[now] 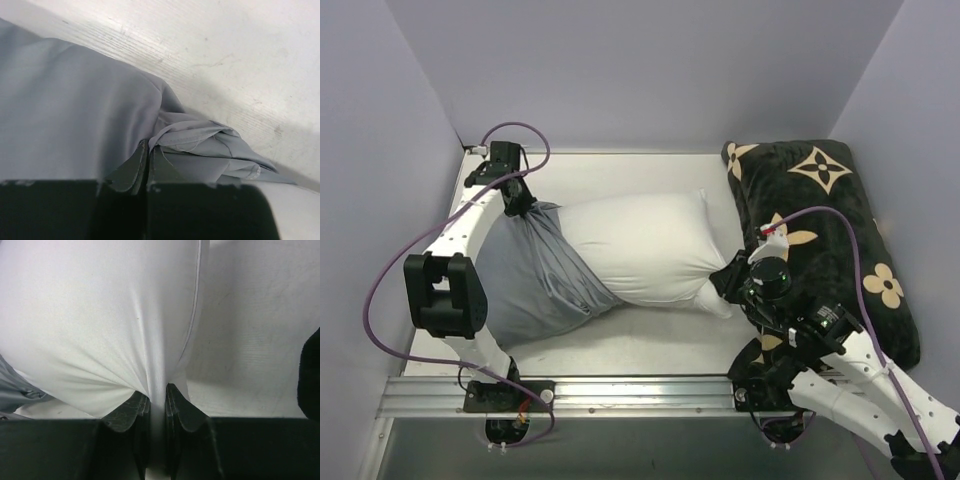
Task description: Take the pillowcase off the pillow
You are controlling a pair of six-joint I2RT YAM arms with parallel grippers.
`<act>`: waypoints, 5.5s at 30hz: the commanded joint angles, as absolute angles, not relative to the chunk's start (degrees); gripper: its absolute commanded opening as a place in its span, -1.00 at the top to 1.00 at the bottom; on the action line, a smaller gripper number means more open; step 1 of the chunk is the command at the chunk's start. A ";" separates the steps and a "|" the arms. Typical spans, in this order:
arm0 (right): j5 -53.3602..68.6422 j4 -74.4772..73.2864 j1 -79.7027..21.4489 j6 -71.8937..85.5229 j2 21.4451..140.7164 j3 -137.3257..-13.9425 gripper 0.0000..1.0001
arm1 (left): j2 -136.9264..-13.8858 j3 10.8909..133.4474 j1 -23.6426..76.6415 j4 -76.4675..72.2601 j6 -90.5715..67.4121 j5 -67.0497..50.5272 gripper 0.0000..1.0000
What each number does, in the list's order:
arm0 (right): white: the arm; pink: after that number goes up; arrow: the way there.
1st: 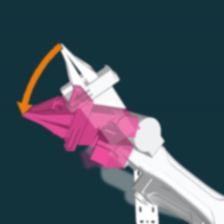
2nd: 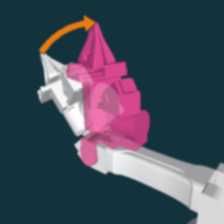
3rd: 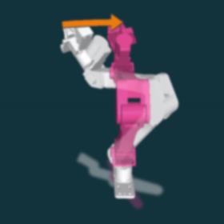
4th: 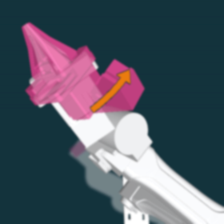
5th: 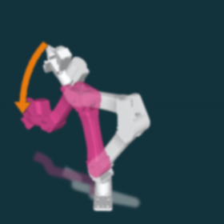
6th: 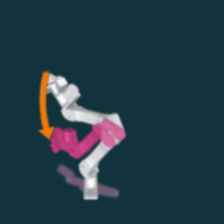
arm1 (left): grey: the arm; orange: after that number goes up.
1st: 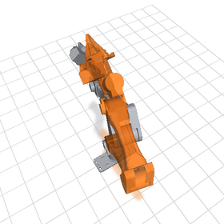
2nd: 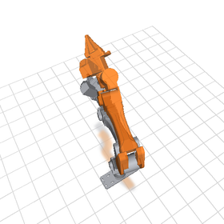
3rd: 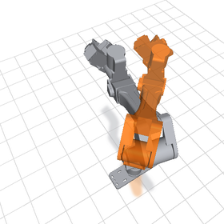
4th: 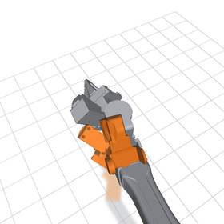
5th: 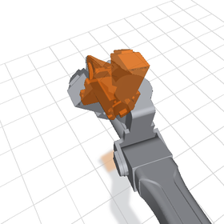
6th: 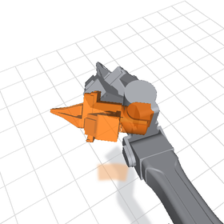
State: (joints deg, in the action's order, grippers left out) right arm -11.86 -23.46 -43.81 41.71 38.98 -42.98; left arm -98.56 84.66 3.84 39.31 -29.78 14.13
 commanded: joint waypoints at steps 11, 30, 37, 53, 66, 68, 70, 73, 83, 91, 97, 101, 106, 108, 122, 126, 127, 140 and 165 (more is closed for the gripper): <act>-11.60 -29.00 -38.76 31.12 52.91 -61.43 1.00 | -85.36 89.48 13.17 34.71 -21.78 21.08 -0.78; -8.44 -28.48 -36.48 27.86 63.89 -74.09 1.00 | -51.33 57.48 38.92 46.05 -47.37 30.41 -0.95; -8.70 -29.70 -35.43 26.81 66.53 -79.87 1.00 | -53.61 56.42 39.47 43.33 -45.62 32.78 -0.15; 4.04 -40.60 -9.06 31.64 74.00 -110.38 1.00 | -61.25 64.86 5.38 40.27 -28.83 35.24 1.00; 11.16 -43.07 2.64 34.19 74.79 -116.02 1.00 | -73.20 65.56 -18.01 33.84 -31.38 30.66 1.00; 10.29 -43.15 2.64 33.58 73.92 -114.79 1.00 | -75.05 68.63 -18.63 35.41 -32.60 33.13 1.00; 9.49 -43.07 2.64 32.70 73.13 -113.74 1.00 | -75.32 70.39 -18.63 35.42 -32.96 32.27 1.00; 12.37 -41.85 2.11 32.26 71.90 -109.18 1.00 | -74.80 71.28 -13.64 34.01 -31.56 27.78 1.00; 2.02 -29.03 -28.89 22.33 72.16 -88.96 0.39 | -64.08 55.12 5.35 29.36 -34.54 21.53 1.00; -6.76 -18.03 -53.49 6.00 86.89 -91.75 -0.70 | -58.98 50.10 19.50 30.23 -39.19 23.29 1.00; -10.10 -12.22 -59.23 -6.49 97.53 -92.46 -1.00 | -56.95 51.41 22.76 32.43 -39.03 25.31 1.00; -12.31 -12.04 -59.94 -10.10 106.94 -95.71 -1.00 | -57.74 52.64 22.50 32.96 -38.41 26.10 1.00; -11.16 -13.18 -59.42 -8.27 117.57 -97.20 -1.00 | -58.97 53.70 22.24 32.87 -37.71 25.93 1.00; -12.21 -15.54 -58.63 -6.25 120.22 -98.78 -0.77 | -59.41 54.31 22.06 32.78 -37.09 26.01 1.00; -29.35 -31.63 -45.89 12.83 101.35 -96.85 1.00 | -61.08 51.24 3.09 28.92 -33.23 20.83 1.00; -31.64 -35.50 -43.95 14.33 96.51 -97.91 1.00 | -61.96 50.89 -6.65 27.95 -34.45 19.34 1.00; -31.64 -35.94 -43.51 14.67 95.46 -98.78 1.00 | -62.31 51.06 -7.98 28.04 -34.80 20.12 1.00; -24.87 -44.38 -41.30 14.86 97.29 -118.02 1.00 | -66.44 55.71 -15.68 25.22 -31.91 11.44 0.24; -17.39 -19.62 -69.06 -11.33 88.52 -81.67 -0.84 | -44.12 49.15 19.69 42.54 -44.99 25.14 -0.81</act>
